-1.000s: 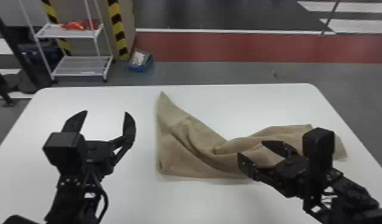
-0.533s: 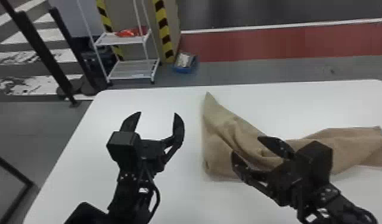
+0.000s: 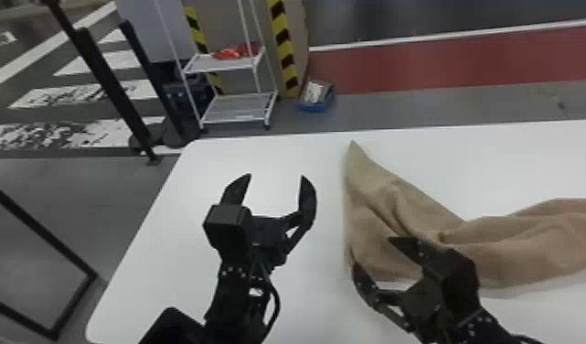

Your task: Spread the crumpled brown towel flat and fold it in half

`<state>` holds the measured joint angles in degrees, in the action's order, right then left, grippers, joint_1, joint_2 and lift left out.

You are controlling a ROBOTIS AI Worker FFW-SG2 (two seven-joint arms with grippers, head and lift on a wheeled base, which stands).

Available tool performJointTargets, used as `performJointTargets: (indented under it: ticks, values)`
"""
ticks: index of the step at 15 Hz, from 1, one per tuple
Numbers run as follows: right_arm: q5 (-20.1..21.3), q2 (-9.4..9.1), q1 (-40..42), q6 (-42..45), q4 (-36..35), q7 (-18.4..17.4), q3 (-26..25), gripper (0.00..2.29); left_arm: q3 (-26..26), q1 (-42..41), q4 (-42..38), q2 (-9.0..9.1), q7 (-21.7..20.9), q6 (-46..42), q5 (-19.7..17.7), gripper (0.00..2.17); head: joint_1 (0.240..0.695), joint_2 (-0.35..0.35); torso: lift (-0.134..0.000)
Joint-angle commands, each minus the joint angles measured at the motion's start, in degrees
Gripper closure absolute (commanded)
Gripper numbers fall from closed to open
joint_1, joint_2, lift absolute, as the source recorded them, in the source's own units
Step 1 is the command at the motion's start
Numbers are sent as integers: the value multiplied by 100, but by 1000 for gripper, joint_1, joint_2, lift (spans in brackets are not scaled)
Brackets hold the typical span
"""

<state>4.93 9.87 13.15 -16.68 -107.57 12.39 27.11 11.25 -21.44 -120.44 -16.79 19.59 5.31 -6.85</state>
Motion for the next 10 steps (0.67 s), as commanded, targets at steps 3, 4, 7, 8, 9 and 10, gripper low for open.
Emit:
performJointTargets:
  ticks: [3,4,7,8,9,10]
  values:
    - [87,-117,-313,143,588,-114,242,343,0,0,3,-18,-7,-7,-9,73,695,302,-125]
    - [96,-135,-401,143,711,-141,295,346,0,-9,-6,-26,-7,-7,-9,73,695,307,-125]
    - [148,-205,-665,195,1063,-158,409,458,0,-9,-6,-35,1,-7,-18,73,695,313,-125]
    - [166,-240,-700,195,1116,-158,418,471,0,-9,3,-35,1,-7,-18,73,695,315,-125]
    - [210,-267,-709,160,1124,-158,418,475,0,-9,-6,-35,1,-7,-18,73,695,319,-125]
    - [271,-275,-735,90,1124,-158,427,505,-17,-18,-6,-35,1,-7,-18,73,695,320,-125]
